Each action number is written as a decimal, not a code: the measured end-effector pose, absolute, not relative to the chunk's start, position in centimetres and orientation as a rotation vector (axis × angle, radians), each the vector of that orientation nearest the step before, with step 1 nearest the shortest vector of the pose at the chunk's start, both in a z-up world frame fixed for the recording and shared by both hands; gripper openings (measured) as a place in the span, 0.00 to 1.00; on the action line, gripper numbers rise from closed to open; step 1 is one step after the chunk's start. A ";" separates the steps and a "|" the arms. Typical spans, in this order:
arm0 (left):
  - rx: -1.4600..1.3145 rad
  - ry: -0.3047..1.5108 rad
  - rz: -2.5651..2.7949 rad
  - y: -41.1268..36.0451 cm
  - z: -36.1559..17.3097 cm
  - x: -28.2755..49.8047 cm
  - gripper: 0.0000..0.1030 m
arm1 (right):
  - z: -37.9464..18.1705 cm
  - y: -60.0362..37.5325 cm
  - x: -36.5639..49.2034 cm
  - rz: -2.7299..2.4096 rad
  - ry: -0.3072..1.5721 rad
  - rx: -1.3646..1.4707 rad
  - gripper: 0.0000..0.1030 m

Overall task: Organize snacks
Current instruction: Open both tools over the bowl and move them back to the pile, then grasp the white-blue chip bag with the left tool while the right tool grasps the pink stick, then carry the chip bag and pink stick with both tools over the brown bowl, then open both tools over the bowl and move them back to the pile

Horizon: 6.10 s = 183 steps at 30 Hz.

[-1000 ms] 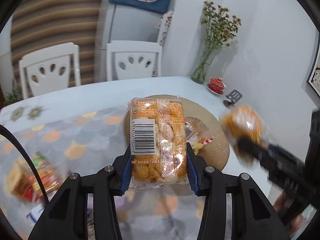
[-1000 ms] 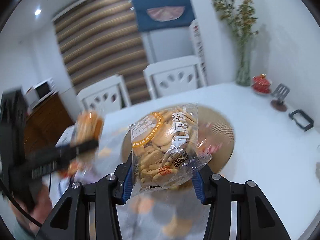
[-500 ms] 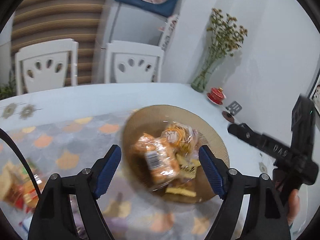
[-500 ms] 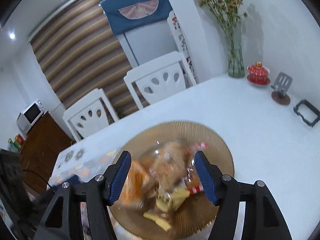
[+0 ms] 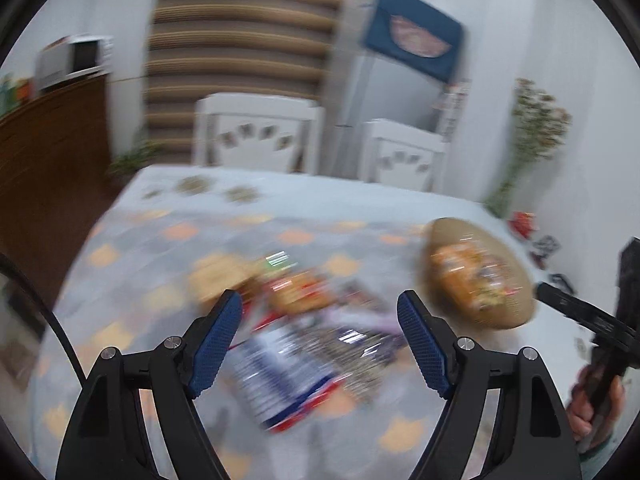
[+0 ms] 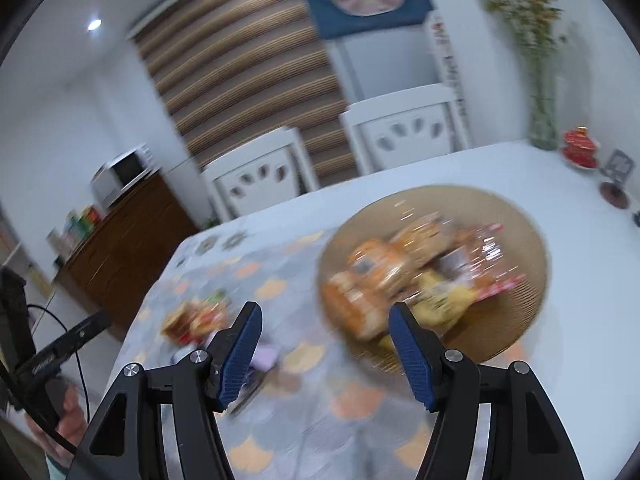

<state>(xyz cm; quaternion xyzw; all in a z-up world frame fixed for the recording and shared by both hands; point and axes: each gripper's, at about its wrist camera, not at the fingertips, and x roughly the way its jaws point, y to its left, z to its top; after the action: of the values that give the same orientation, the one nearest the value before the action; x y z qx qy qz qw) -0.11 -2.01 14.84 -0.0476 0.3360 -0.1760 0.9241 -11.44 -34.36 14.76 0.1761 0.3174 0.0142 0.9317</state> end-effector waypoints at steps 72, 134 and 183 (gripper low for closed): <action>-0.186 0.934 -0.230 -2.9 2.6 4.1 0.59 | 6.1 -23.2 -4.4 0.196 0.874 -0.032 0.10; -0.147 0.689 -0.708 -15.0 16.5 4.3 0.59 | 15.1 -37.7 -15.2 -0.171 0.656 0.281 0.19; -0.366 0.912 -0.100 7.0 0.6 4.2 0.78 | 2.9 -24.6 -9.8 0.121 0.844 0.137 0.35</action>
<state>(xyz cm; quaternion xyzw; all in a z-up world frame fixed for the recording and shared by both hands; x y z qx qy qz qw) 4.20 7.00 0.62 -0.1758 0.4377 -0.0478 0.8805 -9.76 -24.56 2.91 0.0665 0.4089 0.0585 0.9083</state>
